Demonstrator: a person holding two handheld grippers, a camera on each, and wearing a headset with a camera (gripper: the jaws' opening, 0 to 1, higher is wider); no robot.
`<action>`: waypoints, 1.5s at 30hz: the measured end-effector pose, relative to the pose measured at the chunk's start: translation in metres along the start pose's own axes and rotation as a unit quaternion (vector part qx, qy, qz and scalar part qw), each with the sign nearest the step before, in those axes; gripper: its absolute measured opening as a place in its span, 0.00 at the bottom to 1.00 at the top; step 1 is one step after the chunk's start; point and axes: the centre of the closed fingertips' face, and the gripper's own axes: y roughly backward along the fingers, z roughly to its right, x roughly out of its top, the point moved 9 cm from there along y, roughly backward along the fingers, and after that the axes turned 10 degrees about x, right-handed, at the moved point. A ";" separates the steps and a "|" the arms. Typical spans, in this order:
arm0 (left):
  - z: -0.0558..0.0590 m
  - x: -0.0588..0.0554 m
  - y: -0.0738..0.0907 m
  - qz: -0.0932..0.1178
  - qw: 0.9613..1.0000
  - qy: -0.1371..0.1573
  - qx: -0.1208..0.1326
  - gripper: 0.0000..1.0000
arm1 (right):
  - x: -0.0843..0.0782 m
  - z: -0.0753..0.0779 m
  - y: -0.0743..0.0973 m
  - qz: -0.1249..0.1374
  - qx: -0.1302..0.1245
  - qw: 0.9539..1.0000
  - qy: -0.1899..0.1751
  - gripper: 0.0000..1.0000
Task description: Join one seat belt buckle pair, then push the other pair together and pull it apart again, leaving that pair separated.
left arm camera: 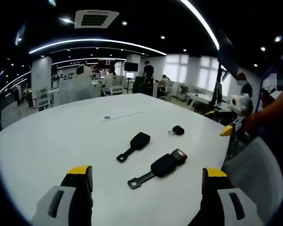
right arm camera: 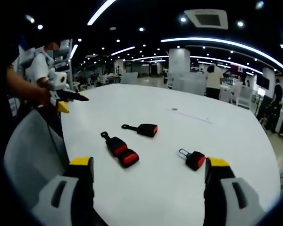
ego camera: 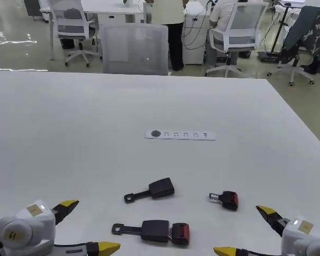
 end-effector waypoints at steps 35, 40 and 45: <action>0.006 0.004 0.002 0.000 1.000 -0.003 0.002 0.99 | -0.001 -0.007 0.000 0.012 -0.009 1.000 -0.009 0.99; 0.005 0.001 0.001 -0.001 1.000 0.000 -0.001 0.99 | -0.001 -0.011 -0.002 0.011 -0.004 1.000 -0.008 0.99; 0.004 -0.001 0.001 -0.001 1.000 -0.001 -0.001 0.98 | 0.000 -0.015 -0.004 0.015 -0.003 1.000 -0.007 0.99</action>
